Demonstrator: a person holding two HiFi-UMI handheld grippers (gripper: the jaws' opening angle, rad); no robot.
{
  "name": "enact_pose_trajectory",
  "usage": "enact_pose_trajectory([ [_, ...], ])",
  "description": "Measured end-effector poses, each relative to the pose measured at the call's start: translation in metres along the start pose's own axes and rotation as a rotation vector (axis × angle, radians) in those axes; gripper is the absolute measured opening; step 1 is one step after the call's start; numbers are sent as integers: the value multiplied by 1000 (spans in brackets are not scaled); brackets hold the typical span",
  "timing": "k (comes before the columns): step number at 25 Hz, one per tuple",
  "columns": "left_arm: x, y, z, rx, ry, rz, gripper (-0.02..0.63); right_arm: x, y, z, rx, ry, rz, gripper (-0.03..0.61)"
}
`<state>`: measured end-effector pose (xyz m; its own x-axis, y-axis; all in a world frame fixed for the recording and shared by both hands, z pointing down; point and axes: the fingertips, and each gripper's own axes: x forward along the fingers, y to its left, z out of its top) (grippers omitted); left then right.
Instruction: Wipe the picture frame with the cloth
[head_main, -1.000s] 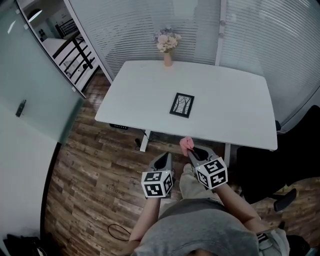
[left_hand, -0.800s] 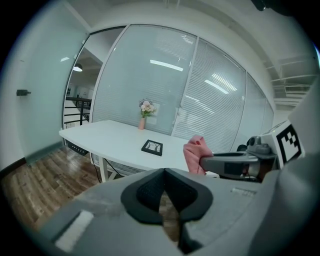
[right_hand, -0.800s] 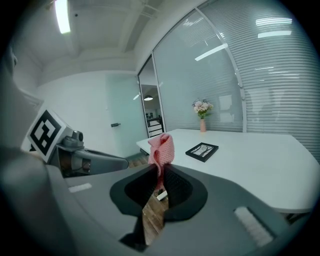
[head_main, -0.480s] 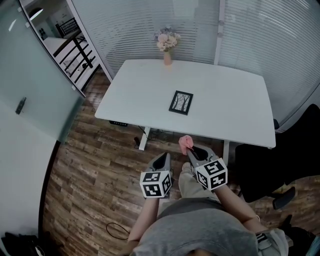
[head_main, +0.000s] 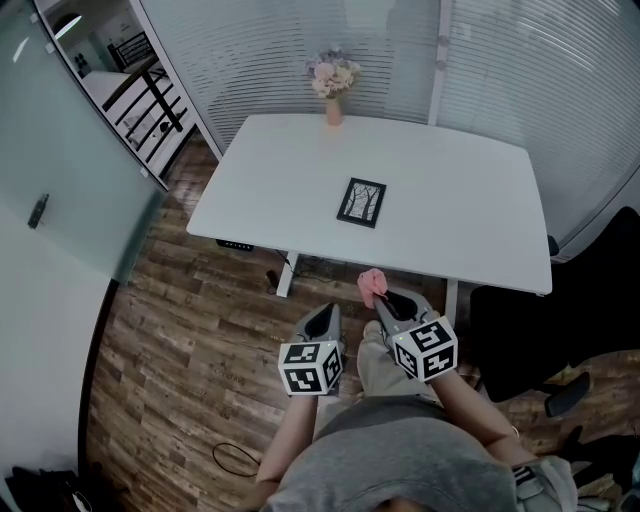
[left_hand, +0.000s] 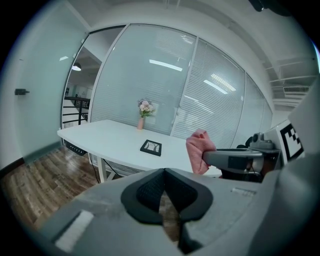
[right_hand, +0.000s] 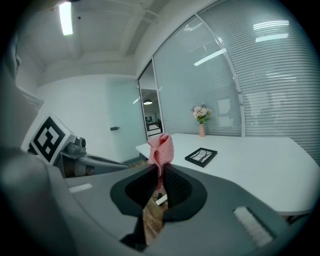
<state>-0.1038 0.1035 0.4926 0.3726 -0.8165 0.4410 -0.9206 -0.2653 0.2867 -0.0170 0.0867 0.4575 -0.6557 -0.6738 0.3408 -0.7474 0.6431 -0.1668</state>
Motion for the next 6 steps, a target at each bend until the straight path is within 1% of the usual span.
enact_pose_trajectory([
  [6, 4, 5, -2, -2, 1, -8, 2, 5, -2, -1, 2, -6, -2, 34],
])
